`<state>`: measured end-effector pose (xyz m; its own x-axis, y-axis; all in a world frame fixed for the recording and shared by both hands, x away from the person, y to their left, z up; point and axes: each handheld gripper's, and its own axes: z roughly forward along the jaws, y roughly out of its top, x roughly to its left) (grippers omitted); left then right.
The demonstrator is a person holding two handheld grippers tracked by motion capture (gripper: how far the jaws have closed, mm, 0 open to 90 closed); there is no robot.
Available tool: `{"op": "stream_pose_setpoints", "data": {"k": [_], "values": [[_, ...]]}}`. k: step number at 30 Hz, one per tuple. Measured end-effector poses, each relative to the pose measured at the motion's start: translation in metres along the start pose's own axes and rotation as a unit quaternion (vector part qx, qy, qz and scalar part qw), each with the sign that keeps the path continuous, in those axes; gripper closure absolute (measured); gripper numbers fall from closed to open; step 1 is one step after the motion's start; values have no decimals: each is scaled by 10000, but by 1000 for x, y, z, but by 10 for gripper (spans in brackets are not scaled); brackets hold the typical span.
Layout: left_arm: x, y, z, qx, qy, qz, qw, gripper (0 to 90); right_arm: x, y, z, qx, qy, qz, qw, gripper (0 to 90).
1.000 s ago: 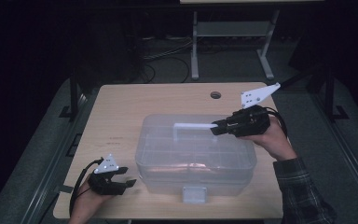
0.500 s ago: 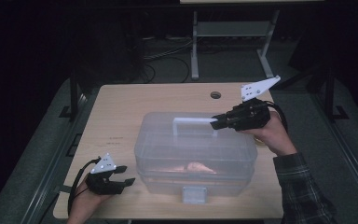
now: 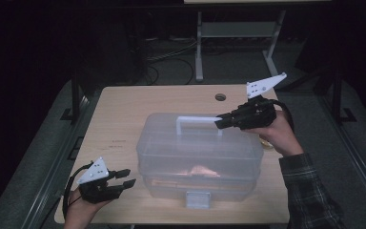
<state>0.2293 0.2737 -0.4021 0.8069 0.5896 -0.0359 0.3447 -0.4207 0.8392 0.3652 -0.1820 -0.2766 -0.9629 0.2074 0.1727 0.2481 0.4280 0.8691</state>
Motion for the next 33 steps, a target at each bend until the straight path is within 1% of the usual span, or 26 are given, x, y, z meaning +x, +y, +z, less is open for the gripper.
{"op": "stream_pose_setpoints", "data": {"k": [3,4,6,7,8,13,17,20,25,30,33], "values": [[-4,6,-4,-186,-68,46,9998,651,0,1,0,1,11,-10,10000,780],[-6,9,-6,-279,-120,38,9995,673,-1,1,0,3,9,-10,10000,780],[-8,13,-9,-385,-201,47,9990,720,-1,1,0,1,17,5,10000,780],[-9,14,-9,-401,-225,52,9989,738,-1,1,0,2,16,9,10000,780],[-10,16,-10,-442,-285,43,9986,765,-1,1,0,2,14,15,10000,780],[-12,19,-8,-481,-546,-24,9973,888,-1,2,0,10,11,24,10000,780],[-13,22,-4,-526,-662,-82,9964,898,-1,2,0,8,12,20,10000,781],[-14,23,-1,-515,-665,-69,9964,898,-2,2,0,2,13,9,10000,780],[-13,24,3,-542,-636,-118,9964,898,-1,2,-1,12,9,6,10000,781],[-14,25,6,-630,-631,-110,9960,898,-2,2,-1,17,12,0,10000,781],[-15,26,6,-719,-649,-101,9952,898,-2,2,-1,18,17,-7,10000,780]]}}
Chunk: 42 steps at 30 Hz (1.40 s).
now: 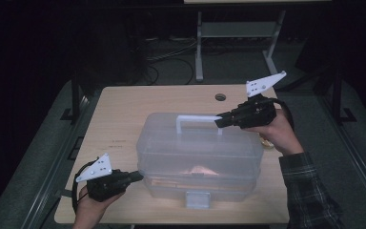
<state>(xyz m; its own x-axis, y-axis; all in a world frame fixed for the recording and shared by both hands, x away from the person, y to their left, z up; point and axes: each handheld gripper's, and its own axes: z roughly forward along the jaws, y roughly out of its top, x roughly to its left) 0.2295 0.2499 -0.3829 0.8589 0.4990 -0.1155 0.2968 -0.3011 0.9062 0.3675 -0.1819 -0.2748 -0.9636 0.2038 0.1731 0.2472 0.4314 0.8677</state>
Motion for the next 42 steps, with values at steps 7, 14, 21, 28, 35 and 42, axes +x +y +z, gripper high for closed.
{"op": "stream_pose_setpoints", "data": {"k": [7,14,21,28,35,42], "values": [[-1,3,-1,-64,42,75,9999,899,0,-1,-1,2,-95,-9,10000,771],[0,6,-2,-109,47,126,9999,900,1,-1,-1,-66,-264,-26,9996,745],[1,12,-4,-203,90,267,9994,900,4,4,-6,-141,-454,-68,9988,664],[3,21,-5,-320,97,394,9987,899,3,5,-8,-197,-706,-68,9973,610],[4,31,-3,-413,75,539,9977,900,2,5,-20,-402,-913,-7,9950,570],[7,42,-2,-460,117,670,9966,899,4,5,-34,-567,-1203,62,9911,524]]}}
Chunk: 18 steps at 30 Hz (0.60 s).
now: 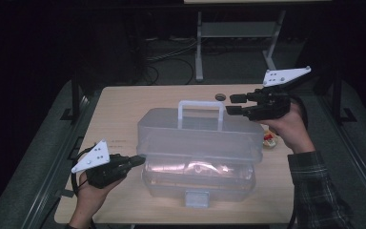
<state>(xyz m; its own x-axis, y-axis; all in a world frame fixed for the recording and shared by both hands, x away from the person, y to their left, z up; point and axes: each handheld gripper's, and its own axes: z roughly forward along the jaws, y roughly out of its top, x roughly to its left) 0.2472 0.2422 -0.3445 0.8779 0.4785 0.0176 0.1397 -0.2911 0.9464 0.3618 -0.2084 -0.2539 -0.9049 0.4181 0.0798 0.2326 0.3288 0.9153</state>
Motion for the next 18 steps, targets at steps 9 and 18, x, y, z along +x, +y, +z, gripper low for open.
{"op": "stream_pose_setpoints", "data": {"k": [9,18], "values": [[7,9,3,-3,62,74,10000,899,-5,0,-20,-60,-461,101,9989,498],[12,18,7,-69,105,150,9998,900,-8,-8,-41,-149,-826,269,9961,473]]}}
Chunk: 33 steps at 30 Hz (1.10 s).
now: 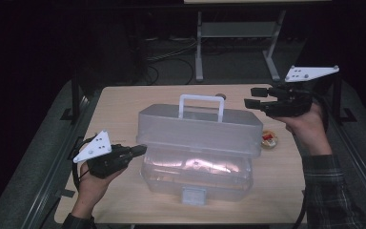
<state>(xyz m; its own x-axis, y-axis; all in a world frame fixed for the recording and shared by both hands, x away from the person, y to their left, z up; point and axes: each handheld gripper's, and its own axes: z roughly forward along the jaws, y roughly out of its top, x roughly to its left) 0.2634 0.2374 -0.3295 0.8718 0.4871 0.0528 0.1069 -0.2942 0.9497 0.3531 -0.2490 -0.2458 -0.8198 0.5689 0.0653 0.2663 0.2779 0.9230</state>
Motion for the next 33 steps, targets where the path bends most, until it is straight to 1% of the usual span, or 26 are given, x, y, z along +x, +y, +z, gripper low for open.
{"op": "stream_pose_setpoints", "data": {"k": [2,7,8,10,11,12,16,18,19,26,28,29,30,32,33], "values": [[1,2,0,-14,4,42,10000,900,-2,-3,-5,-21,-66,21,10000,473],[4,5,2,-51,47,59,10000,900,-2,-11,-16,-30,-263,73,9996,472],[4,5,2,-51,47,59,10000,900,-2,-11,-16,-30,-263,73,9996,472],[5,6,2,-47,65,77,9999,900,-3,-16,-20,-57,-338,82,9994,472],[6,6,2,-50,73,96,9999,900,-3,-19,-24,-53,-423,97,9990,472],[6,6,2,-50,73,96,9999,900,-3,-19,-24,-53,-423,97,9990,472],[7,8,3,-70,63,98,9999,900,-5,-28,-33,-19,-560,189,9982,472],[8,8,3,-68,68,106,9999,900,-5,-32,-37,-4,-643,157,9978,472],[8,9,3,-71,68,107,9999,899,-4,-34,-39,14,-689,185,9974,472],[8,9,3,-78,59,122,9999,900,2,-52,-47,139,-897,171,9957,472],[9,9,3,-78,62,132,9999,900,4,-58,-48,177,-916,215,9954,472],[9,9,3,-77,57,140,9999,900,6,-64,-48,215,-938,245,9951,473],[9,9,3,-77,60,147,9998,900,6,-64,-48,215,-938,245,9951,473],[9,10,3,-72,58,148,9998,900,9,-71,-48,273,-957,255,9947,472],[9,10,3,-79,59,142,9999,900,13,-77,-48,309,-971,245,9945,472]]}}
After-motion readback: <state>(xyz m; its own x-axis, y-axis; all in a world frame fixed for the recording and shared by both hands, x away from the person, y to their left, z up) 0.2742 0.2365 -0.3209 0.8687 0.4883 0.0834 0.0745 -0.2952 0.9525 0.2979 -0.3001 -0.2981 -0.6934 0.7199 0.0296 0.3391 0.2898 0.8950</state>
